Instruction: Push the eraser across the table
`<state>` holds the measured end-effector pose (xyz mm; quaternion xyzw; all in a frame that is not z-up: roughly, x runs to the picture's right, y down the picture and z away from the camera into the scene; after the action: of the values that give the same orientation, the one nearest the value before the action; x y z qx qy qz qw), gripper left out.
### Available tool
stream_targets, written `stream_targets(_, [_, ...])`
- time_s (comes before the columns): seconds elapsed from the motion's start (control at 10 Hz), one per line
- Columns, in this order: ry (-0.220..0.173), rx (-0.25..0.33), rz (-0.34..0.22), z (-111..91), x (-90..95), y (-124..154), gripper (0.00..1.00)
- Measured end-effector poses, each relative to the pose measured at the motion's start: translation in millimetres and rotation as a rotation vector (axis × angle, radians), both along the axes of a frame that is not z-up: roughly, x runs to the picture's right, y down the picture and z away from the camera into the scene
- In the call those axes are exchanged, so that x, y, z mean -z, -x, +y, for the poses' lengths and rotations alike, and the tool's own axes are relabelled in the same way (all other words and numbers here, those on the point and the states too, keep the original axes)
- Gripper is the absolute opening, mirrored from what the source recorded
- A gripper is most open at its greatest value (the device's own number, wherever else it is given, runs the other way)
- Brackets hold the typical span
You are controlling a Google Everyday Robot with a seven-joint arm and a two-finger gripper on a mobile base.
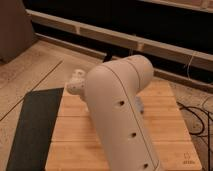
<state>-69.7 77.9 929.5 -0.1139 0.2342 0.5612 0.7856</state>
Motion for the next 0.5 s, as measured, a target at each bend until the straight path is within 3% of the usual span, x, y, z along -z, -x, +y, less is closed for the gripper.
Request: stream_targets(0.5, [0.053, 0.055, -0.003, -38.7, -52.8, 16.4, 0.00])
